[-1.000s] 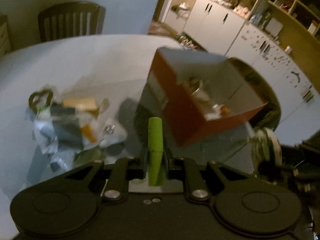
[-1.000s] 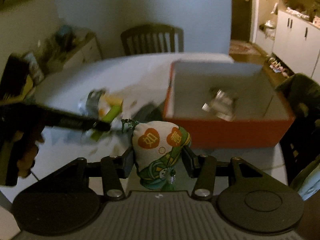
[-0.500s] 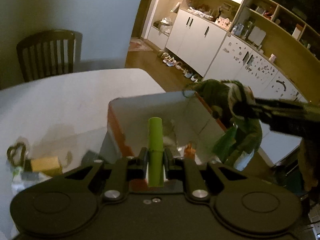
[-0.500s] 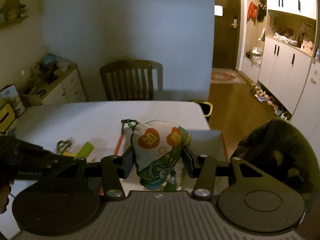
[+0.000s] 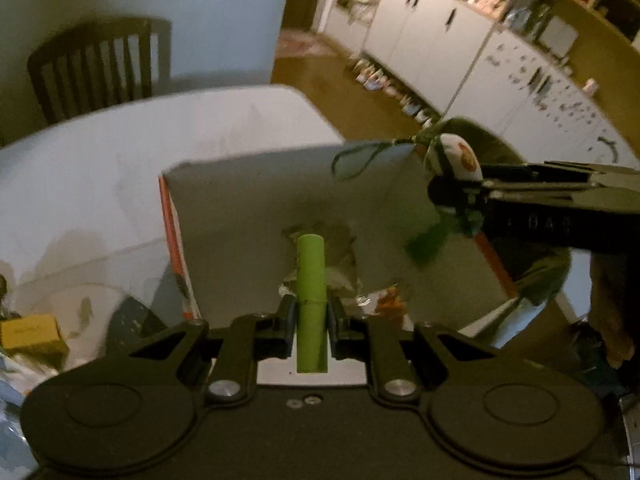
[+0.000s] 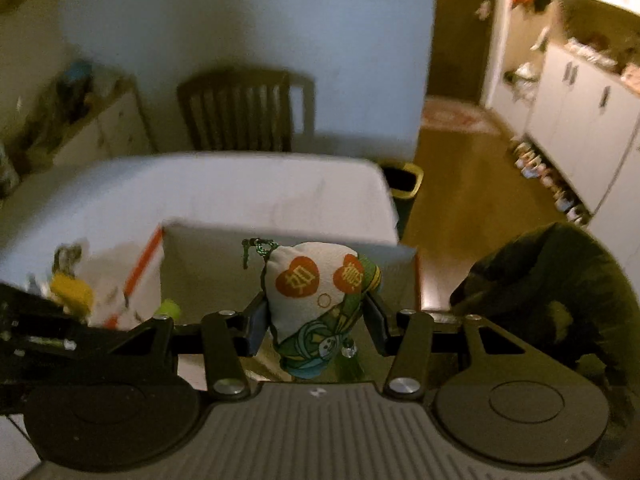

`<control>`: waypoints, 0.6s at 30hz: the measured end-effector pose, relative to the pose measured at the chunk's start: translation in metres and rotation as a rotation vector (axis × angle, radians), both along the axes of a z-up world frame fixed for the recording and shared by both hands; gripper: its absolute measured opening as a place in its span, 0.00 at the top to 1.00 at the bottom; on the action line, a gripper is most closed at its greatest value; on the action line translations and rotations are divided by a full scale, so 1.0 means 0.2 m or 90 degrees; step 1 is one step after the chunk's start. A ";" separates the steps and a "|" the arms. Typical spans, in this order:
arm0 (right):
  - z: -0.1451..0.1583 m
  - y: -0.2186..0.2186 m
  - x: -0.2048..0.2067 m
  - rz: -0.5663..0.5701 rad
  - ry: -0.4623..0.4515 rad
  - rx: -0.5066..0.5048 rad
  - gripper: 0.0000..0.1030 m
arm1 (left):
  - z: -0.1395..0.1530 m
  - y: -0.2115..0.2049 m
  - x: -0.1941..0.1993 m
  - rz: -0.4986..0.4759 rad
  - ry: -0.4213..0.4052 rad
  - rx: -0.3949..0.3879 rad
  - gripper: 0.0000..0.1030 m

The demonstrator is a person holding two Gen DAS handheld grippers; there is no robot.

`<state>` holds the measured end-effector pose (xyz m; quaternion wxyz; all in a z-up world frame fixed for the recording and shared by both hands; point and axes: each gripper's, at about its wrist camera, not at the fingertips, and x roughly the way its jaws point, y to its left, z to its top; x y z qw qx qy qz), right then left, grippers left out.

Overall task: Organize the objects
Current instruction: 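Carry the green stick with the left tool while the right tool carries the plush pouch into the shoebox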

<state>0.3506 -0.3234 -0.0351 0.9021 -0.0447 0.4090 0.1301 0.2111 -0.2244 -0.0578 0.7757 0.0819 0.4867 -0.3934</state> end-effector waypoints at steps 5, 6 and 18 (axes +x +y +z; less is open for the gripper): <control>-0.23 0.06 0.05 0.051 0.063 -0.062 0.52 | -0.17 -0.11 0.04 0.006 0.037 0.055 0.86; -0.28 0.07 0.06 0.056 0.073 -0.068 0.52 | -0.19 -0.13 0.05 0.011 0.042 0.064 0.86; -0.52 0.07 0.11 0.100 0.151 -0.089 0.52 | -0.40 -0.24 0.13 0.014 0.091 0.149 0.86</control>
